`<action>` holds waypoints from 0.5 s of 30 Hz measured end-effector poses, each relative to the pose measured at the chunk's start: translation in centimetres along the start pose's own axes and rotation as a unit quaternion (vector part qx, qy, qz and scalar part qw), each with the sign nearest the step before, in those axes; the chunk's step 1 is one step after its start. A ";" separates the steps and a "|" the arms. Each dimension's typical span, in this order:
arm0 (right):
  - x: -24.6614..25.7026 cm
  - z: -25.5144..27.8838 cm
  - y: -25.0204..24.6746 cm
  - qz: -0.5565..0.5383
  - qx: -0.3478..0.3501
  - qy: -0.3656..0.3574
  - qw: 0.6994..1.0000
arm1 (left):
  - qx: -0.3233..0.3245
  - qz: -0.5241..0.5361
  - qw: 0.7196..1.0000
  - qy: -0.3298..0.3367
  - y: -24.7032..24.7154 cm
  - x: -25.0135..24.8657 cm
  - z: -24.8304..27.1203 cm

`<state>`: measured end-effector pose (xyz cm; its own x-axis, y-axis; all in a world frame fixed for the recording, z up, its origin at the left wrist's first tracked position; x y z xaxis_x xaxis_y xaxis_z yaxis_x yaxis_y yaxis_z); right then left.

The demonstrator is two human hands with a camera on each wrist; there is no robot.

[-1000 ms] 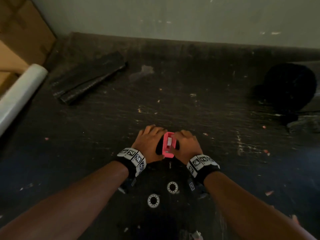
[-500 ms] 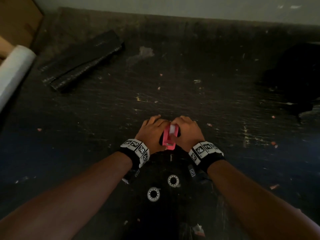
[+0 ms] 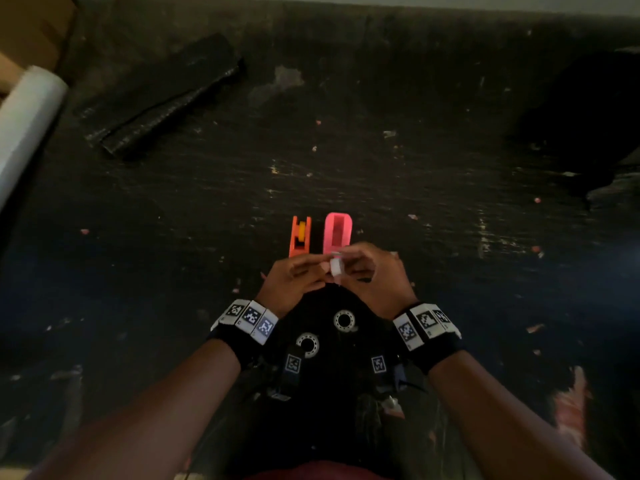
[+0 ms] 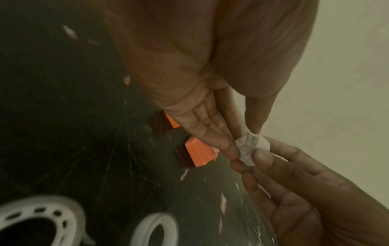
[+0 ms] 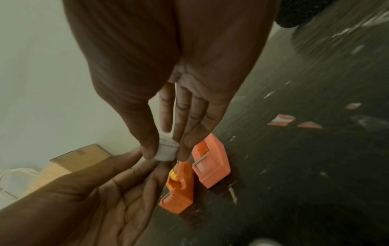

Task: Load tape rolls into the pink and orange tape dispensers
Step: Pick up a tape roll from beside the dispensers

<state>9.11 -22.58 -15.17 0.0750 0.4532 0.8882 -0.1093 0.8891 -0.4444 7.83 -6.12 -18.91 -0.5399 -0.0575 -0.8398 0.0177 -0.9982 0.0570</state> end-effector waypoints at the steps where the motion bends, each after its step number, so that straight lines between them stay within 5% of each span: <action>1: -0.2 0.4 -0.1 -0.019 -0.020 0.014 1.000 | -0.004 0.024 1.000 -0.010 0.2 0.3 0.4; 10: -0.6 2.6 -1.4 -0.007 -0.101 0.023 0.995 | -0.046 0.042 0.998 -0.013 0.3 1.4 1.6; 12: -1.2 2.7 -2.1 0.084 -0.116 0.018 0.990 | -0.070 0.012 0.997 0.010 -0.8 1.2 1.9; 15: -3.4 2.9 -2.2 0.288 -0.048 0.038 0.956 | -0.076 -0.013 0.997 0.025 -2.2 1.8 2.4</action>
<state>6.18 -26.23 -16.86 0.1013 0.8689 0.4844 -0.0638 0.4916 -0.8685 4.82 -3.98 -19.21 -0.5001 -0.0295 -0.8655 0.1335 -0.9901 -0.0433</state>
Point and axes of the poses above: each hand's wrist, its own z-axis away from the middle knuckle, its own y-axis out of the palm, x = y × z, the point moved 8 cm from there along -z, towards the middle knuckle, and after that the axes turned 9 degrees about -x, right-handed, at the moved point
